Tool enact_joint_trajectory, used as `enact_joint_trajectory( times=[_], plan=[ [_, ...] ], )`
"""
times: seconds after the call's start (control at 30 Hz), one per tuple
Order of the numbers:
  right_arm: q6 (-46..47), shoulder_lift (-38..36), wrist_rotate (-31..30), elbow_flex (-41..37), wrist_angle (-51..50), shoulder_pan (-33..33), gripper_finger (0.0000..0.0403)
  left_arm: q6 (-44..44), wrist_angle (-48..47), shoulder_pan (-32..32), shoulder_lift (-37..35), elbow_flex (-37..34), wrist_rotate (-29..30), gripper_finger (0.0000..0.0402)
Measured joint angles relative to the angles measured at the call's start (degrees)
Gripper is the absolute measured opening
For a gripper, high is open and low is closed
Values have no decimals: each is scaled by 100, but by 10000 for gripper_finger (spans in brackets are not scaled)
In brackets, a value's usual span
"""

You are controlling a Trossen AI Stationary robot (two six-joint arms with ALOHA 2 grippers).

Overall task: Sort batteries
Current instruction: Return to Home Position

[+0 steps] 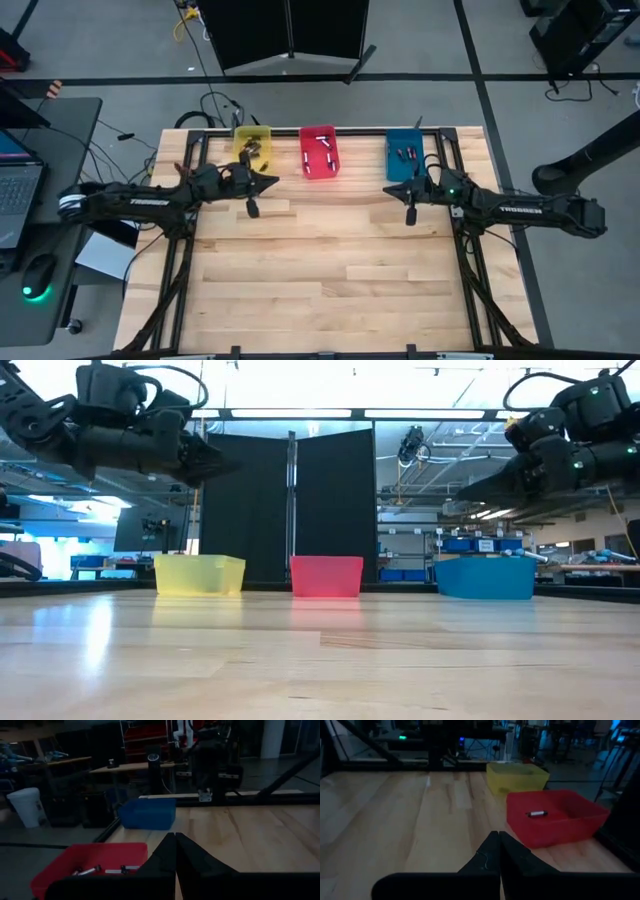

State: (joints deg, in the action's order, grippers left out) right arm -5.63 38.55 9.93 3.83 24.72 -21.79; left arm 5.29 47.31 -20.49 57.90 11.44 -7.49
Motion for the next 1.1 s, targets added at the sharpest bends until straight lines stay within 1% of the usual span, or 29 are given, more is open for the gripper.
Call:
enact_joint_trajectory(
  times=[0.27, 0.73, 0.87, 1.0, 1.1],
  plan=[
    [16, -192, -11, -9, -246, -10, 4, -104, 141, 0, -265, -245, 20, 8],
    [51, -259, -13, -6, -396, -10, 5, 33, -16, 4, -413, -240, -72, 8],
    [51, -259, -13, -6, -418, -10, 5, 42, -477, 4, -743, -240, -74, 8],
    [51, -259, -13, -6, -428, -10, 5, 43, -1051, 4, -1286, -240, -72, 8],
    [50, -259, -12, -6, -427, -10, 6, 46, -1067, 4, -1767, -446, 25, 8]
  ],
)
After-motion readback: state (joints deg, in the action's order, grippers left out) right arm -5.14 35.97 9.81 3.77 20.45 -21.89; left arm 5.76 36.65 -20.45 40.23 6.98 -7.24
